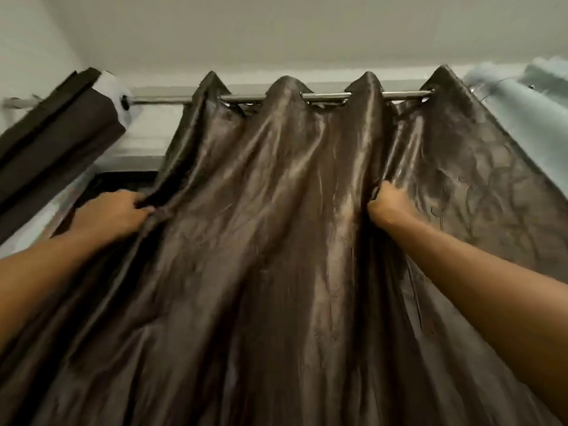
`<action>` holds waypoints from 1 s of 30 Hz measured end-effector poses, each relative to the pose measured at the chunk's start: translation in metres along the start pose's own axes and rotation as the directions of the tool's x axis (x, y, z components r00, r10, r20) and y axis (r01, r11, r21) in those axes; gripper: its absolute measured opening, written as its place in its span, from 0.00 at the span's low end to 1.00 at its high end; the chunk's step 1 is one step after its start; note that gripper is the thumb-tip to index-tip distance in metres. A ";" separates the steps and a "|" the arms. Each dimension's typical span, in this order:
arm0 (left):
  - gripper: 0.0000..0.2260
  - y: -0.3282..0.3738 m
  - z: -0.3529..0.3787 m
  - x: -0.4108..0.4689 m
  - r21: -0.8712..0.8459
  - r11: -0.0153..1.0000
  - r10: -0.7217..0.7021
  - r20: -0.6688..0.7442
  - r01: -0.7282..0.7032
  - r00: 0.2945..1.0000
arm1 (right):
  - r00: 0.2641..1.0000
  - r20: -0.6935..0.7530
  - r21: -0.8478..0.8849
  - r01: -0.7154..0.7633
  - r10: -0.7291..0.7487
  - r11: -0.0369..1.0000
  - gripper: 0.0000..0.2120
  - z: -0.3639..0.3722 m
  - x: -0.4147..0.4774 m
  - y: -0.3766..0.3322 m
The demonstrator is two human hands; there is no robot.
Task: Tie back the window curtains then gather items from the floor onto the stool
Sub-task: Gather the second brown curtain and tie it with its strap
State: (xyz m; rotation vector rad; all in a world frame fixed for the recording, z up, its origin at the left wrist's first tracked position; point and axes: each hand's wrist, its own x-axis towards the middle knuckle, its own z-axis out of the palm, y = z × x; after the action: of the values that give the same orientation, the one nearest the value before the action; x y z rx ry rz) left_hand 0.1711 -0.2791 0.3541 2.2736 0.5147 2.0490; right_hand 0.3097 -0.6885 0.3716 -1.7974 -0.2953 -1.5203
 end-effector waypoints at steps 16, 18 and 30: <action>0.15 0.049 -0.025 0.000 -0.846 0.531 -0.040 0.034 0.050 0.999 | 0.657 0.373 0.682 0.285 -0.655 0.674 0.13 0.070 -0.065 -0.235; 0.16 0.050 -0.022 0.000 -0.848 0.524 -0.017 0.080 0.077 0.997 | 0.723 0.318 0.612 0.338 -0.613 0.716 0.09 0.055 -0.052 -0.210; 0.06 0.096 -0.017 -0.011 -0.564 0.826 -0.015 -0.013 0.005 1.000 | 0.996 0.094 0.277 -0.024 -0.002 0.961 0.22 0.036 -0.010 -0.059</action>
State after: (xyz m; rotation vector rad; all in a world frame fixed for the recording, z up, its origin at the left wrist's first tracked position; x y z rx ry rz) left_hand 0.1747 -0.3760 0.3695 1.8858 -0.0888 1.8803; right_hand 0.2985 -0.6211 0.3849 -1.6443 -0.5177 -1.3158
